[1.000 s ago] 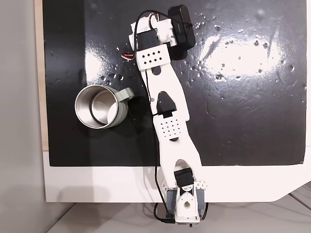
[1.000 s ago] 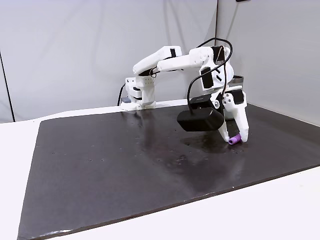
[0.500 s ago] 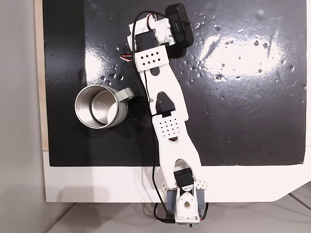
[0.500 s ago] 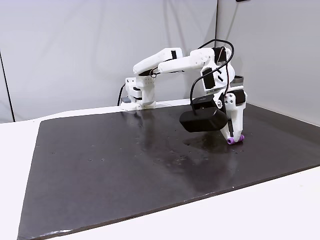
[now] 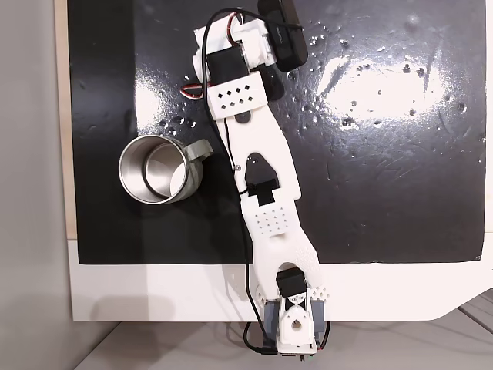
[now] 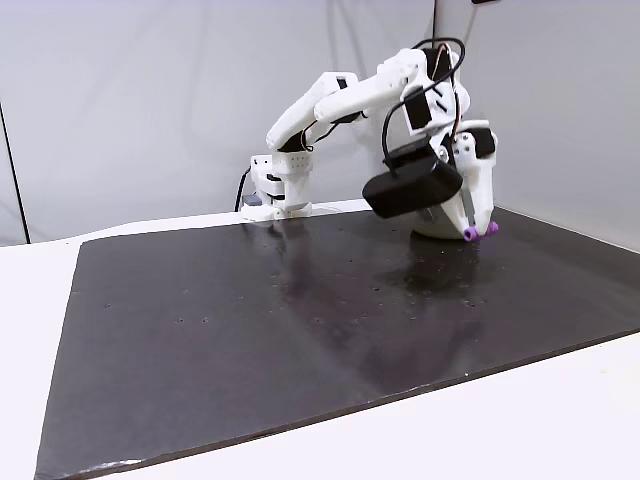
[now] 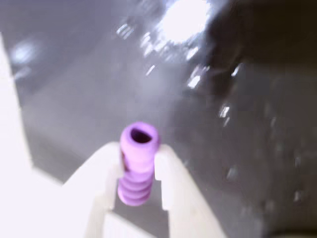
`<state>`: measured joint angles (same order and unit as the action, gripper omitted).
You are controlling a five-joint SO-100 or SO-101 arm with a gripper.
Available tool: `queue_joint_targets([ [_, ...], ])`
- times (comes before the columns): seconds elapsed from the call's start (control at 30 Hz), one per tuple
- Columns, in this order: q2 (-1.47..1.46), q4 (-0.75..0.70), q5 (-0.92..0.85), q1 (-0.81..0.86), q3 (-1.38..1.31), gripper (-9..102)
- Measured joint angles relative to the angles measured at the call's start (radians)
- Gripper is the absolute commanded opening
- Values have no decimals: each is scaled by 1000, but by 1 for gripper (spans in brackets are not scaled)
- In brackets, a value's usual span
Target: Grasp a pengrip and put it in the cup.
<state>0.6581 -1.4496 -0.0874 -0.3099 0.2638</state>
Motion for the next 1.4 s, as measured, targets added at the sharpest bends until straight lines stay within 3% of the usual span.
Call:
queue_joint_targets([
  [0.27,345,-28,-8,-21,236,0],
  [0.53,580,-61,-72,-183,405,0],
  [1.4,667,-321,-284,-505,511,0],
])
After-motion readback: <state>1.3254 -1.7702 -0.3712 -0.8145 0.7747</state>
